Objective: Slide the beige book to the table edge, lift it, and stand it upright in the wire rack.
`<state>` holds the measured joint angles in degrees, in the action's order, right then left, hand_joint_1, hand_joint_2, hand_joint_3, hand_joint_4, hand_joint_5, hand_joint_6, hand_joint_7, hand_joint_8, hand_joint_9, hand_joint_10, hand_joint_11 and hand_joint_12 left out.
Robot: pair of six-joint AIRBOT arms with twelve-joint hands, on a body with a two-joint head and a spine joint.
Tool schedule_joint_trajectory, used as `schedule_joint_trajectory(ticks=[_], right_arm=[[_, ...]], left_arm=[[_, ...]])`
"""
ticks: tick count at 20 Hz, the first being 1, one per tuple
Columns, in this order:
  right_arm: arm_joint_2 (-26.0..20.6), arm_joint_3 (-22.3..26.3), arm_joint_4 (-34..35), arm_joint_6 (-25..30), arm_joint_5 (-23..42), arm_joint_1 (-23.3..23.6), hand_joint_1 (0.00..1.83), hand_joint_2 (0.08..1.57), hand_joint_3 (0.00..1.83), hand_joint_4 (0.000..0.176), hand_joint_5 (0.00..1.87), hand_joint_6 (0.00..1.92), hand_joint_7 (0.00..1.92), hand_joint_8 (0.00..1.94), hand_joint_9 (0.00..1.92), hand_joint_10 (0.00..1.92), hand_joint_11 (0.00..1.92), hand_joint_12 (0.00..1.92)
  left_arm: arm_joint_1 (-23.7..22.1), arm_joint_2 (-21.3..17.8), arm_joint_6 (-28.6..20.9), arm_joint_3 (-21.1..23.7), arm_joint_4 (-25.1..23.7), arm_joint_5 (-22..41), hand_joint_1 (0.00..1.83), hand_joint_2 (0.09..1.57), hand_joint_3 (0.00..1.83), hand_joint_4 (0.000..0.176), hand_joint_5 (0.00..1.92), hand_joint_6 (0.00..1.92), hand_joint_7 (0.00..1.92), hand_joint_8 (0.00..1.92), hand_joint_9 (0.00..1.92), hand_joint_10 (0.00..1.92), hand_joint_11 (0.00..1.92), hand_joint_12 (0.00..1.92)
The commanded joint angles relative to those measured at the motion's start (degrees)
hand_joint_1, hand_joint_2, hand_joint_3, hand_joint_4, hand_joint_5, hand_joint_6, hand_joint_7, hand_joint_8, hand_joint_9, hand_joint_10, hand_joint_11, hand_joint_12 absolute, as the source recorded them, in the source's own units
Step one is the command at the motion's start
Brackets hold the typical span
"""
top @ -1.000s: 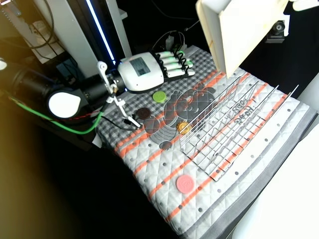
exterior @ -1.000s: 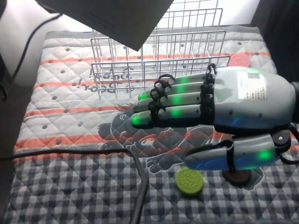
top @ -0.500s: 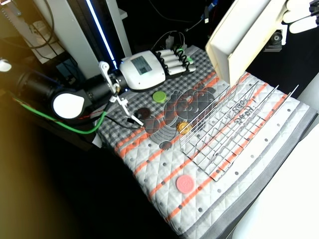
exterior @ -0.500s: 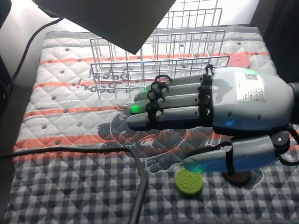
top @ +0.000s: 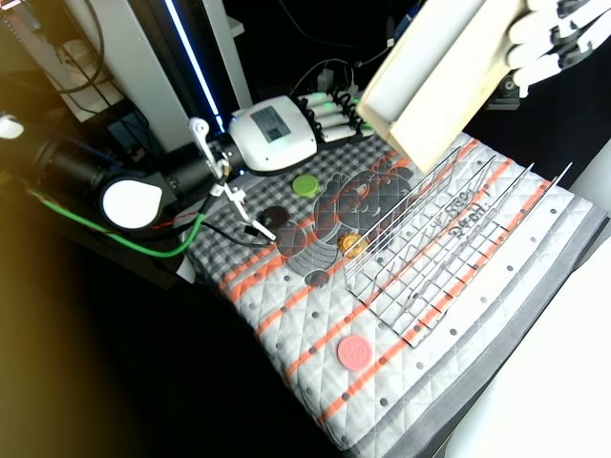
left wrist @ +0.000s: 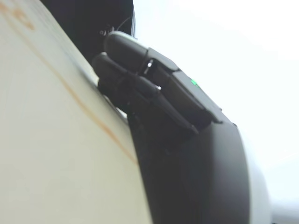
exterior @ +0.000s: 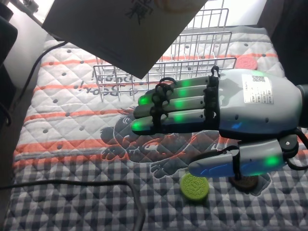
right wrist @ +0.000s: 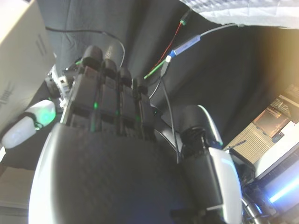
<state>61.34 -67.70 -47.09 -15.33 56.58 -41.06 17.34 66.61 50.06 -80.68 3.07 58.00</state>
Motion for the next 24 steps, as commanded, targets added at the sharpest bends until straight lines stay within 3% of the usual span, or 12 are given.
schedule_joint_trajectory(ticks=[1,6,7,9,11,12,13,14,16,20,23,24], right_arm=[[0.4,0.1,3.2,0.1,5.7,0.5,0.00,1.48,0.00,0.000,0.18,0.00,0.19,0.00,0.18,0.00,0.23,0.06],[0.3,0.1,3.2,0.1,5.7,0.5,0.00,1.50,0.00,0.000,0.18,0.00,0.19,0.00,0.19,0.00,0.24,0.06],[0.4,0.1,3.2,0.1,5.7,0.5,0.00,1.50,0.00,0.000,0.19,0.00,0.19,0.00,0.19,0.00,0.25,0.06],[0.5,0.1,3.2,0.1,5.7,0.5,0.00,1.49,0.00,0.000,0.18,0.00,0.19,0.00,0.19,0.00,0.25,0.06],[0.5,0.0,3.2,0.1,5.7,0.5,0.00,1.49,0.00,0.000,0.19,0.01,0.19,0.00,0.18,0.00,0.24,0.05],[0.5,0.0,3.2,0.1,5.7,0.5,0.00,1.50,0.00,0.000,0.18,0.00,0.18,0.00,0.16,0.00,0.24,0.05],[0.5,0.0,3.2,0.1,5.7,0.5,0.00,1.50,0.00,0.000,0.18,0.00,0.18,0.00,0.17,0.00,0.24,0.05],[0.5,0.0,3.2,0.1,5.7,0.5,0.00,1.50,0.00,0.000,0.18,0.01,0.19,0.01,0.17,0.00,0.23,0.04],[0.5,0.0,3.2,0.1,5.7,0.5,0.00,1.50,0.00,0.000,0.20,0.01,0.19,0.00,0.17,0.00,0.22,0.04],[0.4,0.0,3.2,0.1,5.8,0.5,0.00,1.49,0.00,0.000,0.21,0.01,0.19,0.00,0.17,0.00,0.22,0.04],[0.6,-0.1,3.2,0.1,6.2,0.5,0.00,1.48,0.00,0.000,0.24,0.02,0.21,0.01,0.19,0.01,0.23,0.04],[0.6,-0.2,3.2,0.1,6.3,0.5,0.00,1.48,0.00,0.000,0.23,0.01,0.21,0.01,0.18,0.01,0.24,0.04]], left_arm=[[-0.2,-0.5,-0.9,0.0,1.8,7.3,1.26,1.06,0.00,0.000,1.01,0.85,1.22,0.68,1.42,0.01,1.09,0.70],[-4.8,-0.3,-0.9,-0.5,-0.1,5.0,1.25,1.07,0.00,0.000,0.98,0.98,1.23,0.58,1.44,0.01,1.16,0.66],[-6.3,-0.4,-0.4,-0.6,-0.6,3.8,1.36,1.07,0.00,0.000,0.95,0.92,1.11,0.73,1.19,0.74,1.06,0.93],[-8.3,-0.3,1.4,-0.7,-0.8,2.1,1.27,1.10,0.00,0.000,0.96,0.84,1.06,1.06,1.11,0.90,0.97,1.43],[-9.5,-0.3,2.9,-0.8,-0.8,0.7,1.18,1.12,0.01,0.000,0.97,1.43,1.05,1.78,1.10,1.79,1.07,1.88],[-9.9,-0.3,3.3,-0.8,-0.8,0.2,1.14,1.14,0.01,0.000,0.91,1.23,1.06,1.89,1.17,1.90,1.13,1.91],[-9.9,-0.3,3.5,-1.0,-0.8,0.0,1.20,1.13,0.01,0.000,0.99,1.74,1.26,1.92,1.36,1.92,1.32,1.92],[-9.9,-0.3,3.4,-1.1,-0.8,-0.1,1.14,1.15,0.02,0.000,0.89,1.36,1.28,1.92,1.38,1.92,1.36,1.92],[-9.5,-0.3,3.5,-1.5,-0.7,-0.3,1.18,1.11,0.00,0.000,1.06,1.90,1.43,1.92,1.52,1.92,1.51,1.92],[-8.7,-0.2,3.6,-1.8,-0.8,0.0,1.17,1.09,0.00,0.000,1.02,0.96,1.11,1.74,1.21,1.84,1.26,1.92],[-8.1,-0.1,3.6,-2.0,-1.4,0.4,1.15,1.12,0.01,0.000,0.95,1.05,1.08,1.89,1.20,1.92,1.26,1.92],[-8.0,-0.1,3.6,-1.9,-1.4,0.5,1.24,1.11,0.00,0.000,0.92,0.96,1.07,1.25,1.11,1.27,1.05,1.55]])
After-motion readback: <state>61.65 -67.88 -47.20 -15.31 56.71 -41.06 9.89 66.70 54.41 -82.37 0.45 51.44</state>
